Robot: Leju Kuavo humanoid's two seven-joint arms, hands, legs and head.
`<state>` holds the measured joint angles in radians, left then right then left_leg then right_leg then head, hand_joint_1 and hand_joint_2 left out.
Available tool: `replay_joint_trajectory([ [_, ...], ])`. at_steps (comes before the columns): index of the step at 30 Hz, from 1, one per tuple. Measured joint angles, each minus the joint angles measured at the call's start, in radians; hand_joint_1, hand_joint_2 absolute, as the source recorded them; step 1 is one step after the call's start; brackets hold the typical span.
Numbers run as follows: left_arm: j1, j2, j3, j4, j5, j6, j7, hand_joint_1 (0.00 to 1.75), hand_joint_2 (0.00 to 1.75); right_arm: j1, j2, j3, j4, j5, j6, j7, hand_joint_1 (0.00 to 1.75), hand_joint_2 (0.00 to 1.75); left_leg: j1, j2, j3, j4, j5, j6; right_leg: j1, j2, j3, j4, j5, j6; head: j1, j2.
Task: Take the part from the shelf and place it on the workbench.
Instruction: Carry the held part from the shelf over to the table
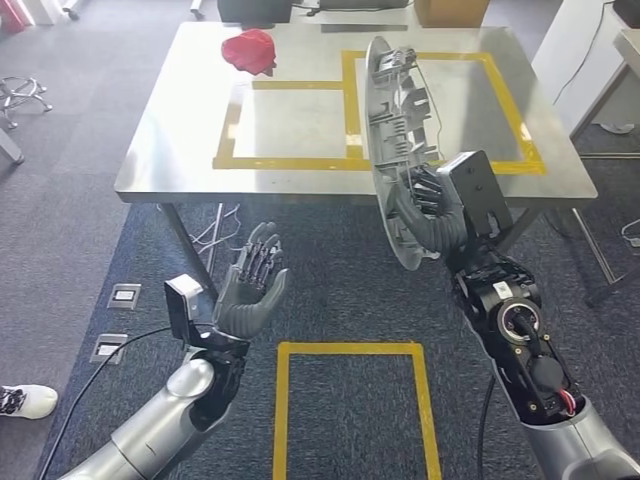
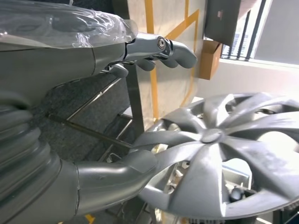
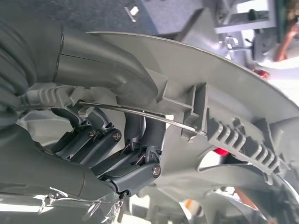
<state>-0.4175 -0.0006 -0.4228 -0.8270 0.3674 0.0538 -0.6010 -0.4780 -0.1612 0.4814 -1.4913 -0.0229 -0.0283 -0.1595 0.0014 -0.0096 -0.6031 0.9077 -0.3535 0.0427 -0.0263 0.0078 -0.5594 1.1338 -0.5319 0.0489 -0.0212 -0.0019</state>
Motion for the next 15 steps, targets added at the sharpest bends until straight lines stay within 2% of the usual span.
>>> replay_joint_trajectory([
  [1, 0.002, 0.000, 0.000, 0.000, 0.000, -0.001, -0.001, 0.00, 1.75, -0.002, -0.002, -0.004, -0.002, 0.003, -0.002, -0.003, 1.75, 1.75, -0.002, -0.001, 0.014, 0.000, -0.012, 0.002, 0.001, 0.000, -0.038, 0.055, -0.034, 0.001, 0.005, 0.000],
  [2, 0.003, 0.000, 0.000, 0.001, -0.001, -0.002, -0.003, 0.00, 1.75, -0.004, -0.004, -0.008, -0.004, 0.008, -0.004, -0.006, 1.75, 1.75, -0.004, -0.003, 0.030, 0.000, -0.024, 0.004, 0.002, 0.000, -0.067, 0.084, -0.064, 0.002, 0.010, 0.000],
  [3, 0.003, -0.001, 0.000, 0.001, -0.002, -0.003, -0.007, 0.00, 1.75, -0.008, -0.007, -0.014, -0.004, 0.013, -0.007, -0.009, 1.75, 1.75, -0.006, -0.005, 0.046, 0.000, -0.037, 0.005, 0.004, -0.001, -0.086, 0.082, -0.081, 0.001, 0.015, 0.000],
  [4, 0.000, -0.001, 0.000, 0.002, -0.002, -0.005, -0.011, 0.00, 1.75, -0.014, -0.009, -0.020, -0.005, 0.015, -0.008, -0.009, 1.75, 1.75, -0.009, -0.008, 0.064, 0.000, -0.051, 0.005, 0.006, -0.001, -0.092, 0.048, -0.072, -0.003, 0.021, 0.000],
  [5, -0.002, -0.002, 0.000, 0.002, -0.002, -0.007, -0.014, 0.00, 1.75, -0.021, -0.012, -0.028, -0.006, 0.016, -0.009, -0.010, 1.75, 1.75, -0.011, -0.010, 0.081, 0.000, -0.064, 0.005, 0.010, -0.001, -0.091, -0.012, -0.028, -0.010, 0.027, 0.000],
  [6, -0.004, -0.004, 0.000, 0.004, -0.002, -0.009, -0.017, 0.00, 1.75, -0.028, -0.016, -0.034, -0.007, 0.016, -0.009, -0.011, 1.75, 1.75, -0.014, -0.012, 0.098, 0.000, -0.078, 0.005, 0.015, -0.001, -0.088, -0.087, 0.054, -0.020, 0.032, 0.000],
  [7, -0.005, -0.006, 0.000, 0.006, -0.002, -0.010, -0.018, 0.00, 1.75, -0.035, -0.018, -0.040, -0.008, 0.016, -0.009, -0.012, 1.75, 1.75, -0.017, -0.014, 0.110, 0.001, -0.090, 0.003, 0.021, -0.001, -0.083, -0.153, 0.123, -0.029, 0.035, 0.000],
  [8, -0.006, -0.008, 0.000, 0.008, -0.002, -0.011, -0.018, 0.00, 1.75, -0.041, -0.020, -0.044, -0.010, 0.016, -0.009, -0.013, 1.75, 1.75, -0.018, -0.014, 0.118, 0.001, -0.101, 0.000, 0.027, 0.000, -0.076, -0.197, 0.178, -0.036, 0.036, 0.000],
  [9, -0.008, -0.009, -0.001, 0.010, -0.002, -0.011, -0.019, 0.00, 1.75, -0.047, -0.022, -0.047, -0.013, 0.016, -0.009, -0.014, 1.75, 1.75, -0.019, -0.015, 0.122, 0.003, -0.109, -0.005, 0.030, 0.000, -0.071, -0.221, 0.204, -0.042, 0.036, 0.000],
  [10, -0.013, -0.010, -0.001, 0.011, -0.002, -0.011, -0.020, 0.00, 1.75, -0.054, -0.022, -0.051, -0.017, 0.016, -0.009, -0.014, 1.75, 1.75, -0.019, -0.016, 0.125, 0.004, -0.114, -0.009, 0.032, 0.001, -0.062, -0.224, 0.194, -0.046, 0.035, 0.000],
  [12, -0.026, -0.010, -0.001, 0.011, -0.003, -0.011, -0.022, 0.00, 1.75, -0.063, -0.023, -0.057, -0.024, 0.016, -0.011, -0.013, 1.75, 1.75, -0.019, -0.014, 0.107, 0.044, -0.111, -0.016, 0.027, 0.002, -0.040, -0.231, 0.185, -0.054, 0.038, 0.000],
  [13, -0.030, -0.011, -0.001, 0.012, -0.003, -0.012, -0.023, 0.00, 1.75, -0.064, -0.024, -0.060, -0.025, 0.016, -0.013, -0.014, 1.75, 1.75, -0.017, -0.012, 0.078, 0.095, -0.109, -0.023, 0.023, 0.002, -0.027, -0.237, 0.180, -0.058, 0.036, 0.000],
  [14, -0.031, -0.010, -0.001, 0.013, -0.003, -0.012, -0.023, 0.00, 1.75, -0.064, -0.025, -0.062, -0.026, 0.016, -0.014, -0.015, 1.75, 1.75, -0.015, -0.009, 0.035, 0.162, -0.116, -0.031, 0.020, 0.002, -0.014, -0.243, 0.174, -0.061, 0.033, 0.000],
  [15, -0.029, -0.010, -0.001, 0.015, -0.003, -0.013, -0.024, 0.00, 1.75, -0.064, -0.025, -0.064, -0.026, 0.017, -0.016, -0.017, 1.75, 1.75, -0.010, -0.006, -0.014, 0.234, -0.135, -0.040, 0.018, 0.002, -0.002, -0.246, 0.166, -0.063, 0.029, 0.000],
])
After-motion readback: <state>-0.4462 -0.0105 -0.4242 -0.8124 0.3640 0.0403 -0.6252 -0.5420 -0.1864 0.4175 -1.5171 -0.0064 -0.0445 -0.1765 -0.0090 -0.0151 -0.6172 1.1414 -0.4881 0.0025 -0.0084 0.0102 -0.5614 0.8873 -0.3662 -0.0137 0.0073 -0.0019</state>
